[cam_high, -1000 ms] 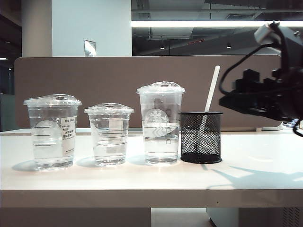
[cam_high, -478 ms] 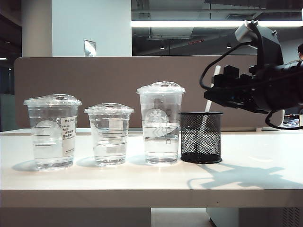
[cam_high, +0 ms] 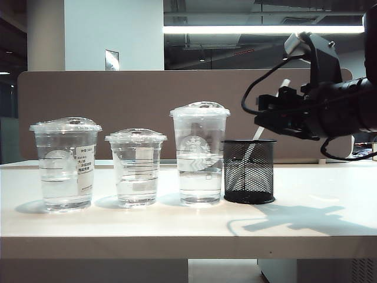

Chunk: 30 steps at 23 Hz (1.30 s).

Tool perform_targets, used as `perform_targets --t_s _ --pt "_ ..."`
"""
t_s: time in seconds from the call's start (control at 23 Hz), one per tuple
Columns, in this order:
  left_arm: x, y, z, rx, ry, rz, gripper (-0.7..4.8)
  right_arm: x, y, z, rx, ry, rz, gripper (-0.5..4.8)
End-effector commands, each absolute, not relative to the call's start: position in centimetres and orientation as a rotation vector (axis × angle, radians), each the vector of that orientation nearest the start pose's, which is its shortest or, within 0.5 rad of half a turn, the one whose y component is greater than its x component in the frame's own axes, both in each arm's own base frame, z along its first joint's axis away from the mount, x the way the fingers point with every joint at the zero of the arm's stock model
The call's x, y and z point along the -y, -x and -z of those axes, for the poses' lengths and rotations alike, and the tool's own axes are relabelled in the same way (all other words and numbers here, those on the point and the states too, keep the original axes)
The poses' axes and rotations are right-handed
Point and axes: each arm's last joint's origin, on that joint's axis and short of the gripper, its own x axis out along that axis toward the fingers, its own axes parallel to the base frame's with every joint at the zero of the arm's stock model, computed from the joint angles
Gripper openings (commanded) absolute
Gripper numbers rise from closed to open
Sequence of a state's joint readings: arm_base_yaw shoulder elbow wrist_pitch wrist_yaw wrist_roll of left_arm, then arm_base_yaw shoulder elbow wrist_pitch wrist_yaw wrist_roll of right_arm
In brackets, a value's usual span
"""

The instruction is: Pick up the straw and insert it into the medium coffee cup.

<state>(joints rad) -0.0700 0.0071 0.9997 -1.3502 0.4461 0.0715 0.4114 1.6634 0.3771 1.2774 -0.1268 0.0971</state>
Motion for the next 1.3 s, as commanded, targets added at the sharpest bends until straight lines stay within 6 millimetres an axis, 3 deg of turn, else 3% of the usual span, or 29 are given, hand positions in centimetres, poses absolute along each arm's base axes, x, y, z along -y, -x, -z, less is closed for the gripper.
perform_targets --t_s 0.04,0.43,0.74,1.04,1.17,1.3 --pt "0.8 7.3 -31.2 -0.325 -0.002 0.53 -0.05 -11.2 -24.6 -15.2 -0.006 -0.102 -0.546 0.51" --pt "0.8 7.3 -31.3 -0.317 -0.008 0.53 -0.05 -11.2 -24.7 -16.2 0.045 -0.065 -0.542 0.42" --pt "0.8 7.2 -31.5 -0.291 -0.015 0.53 -0.05 -11.0 -24.3 -22.2 0.153 0.064 -0.533 0.44" --pt "0.8 7.1 -31.7 -0.269 -0.017 0.526 -0.05 -11.7 -25.0 -30.8 0.167 0.128 -0.638 0.44" --pt "0.8 7.1 -31.7 -0.269 -0.017 0.526 -0.05 -13.7 -25.3 -34.9 0.158 0.128 -0.775 0.44" --pt "0.8 7.1 -31.7 -0.269 -0.017 0.526 -0.05 -16.4 -25.1 -36.4 0.17 0.121 -0.855 0.44"
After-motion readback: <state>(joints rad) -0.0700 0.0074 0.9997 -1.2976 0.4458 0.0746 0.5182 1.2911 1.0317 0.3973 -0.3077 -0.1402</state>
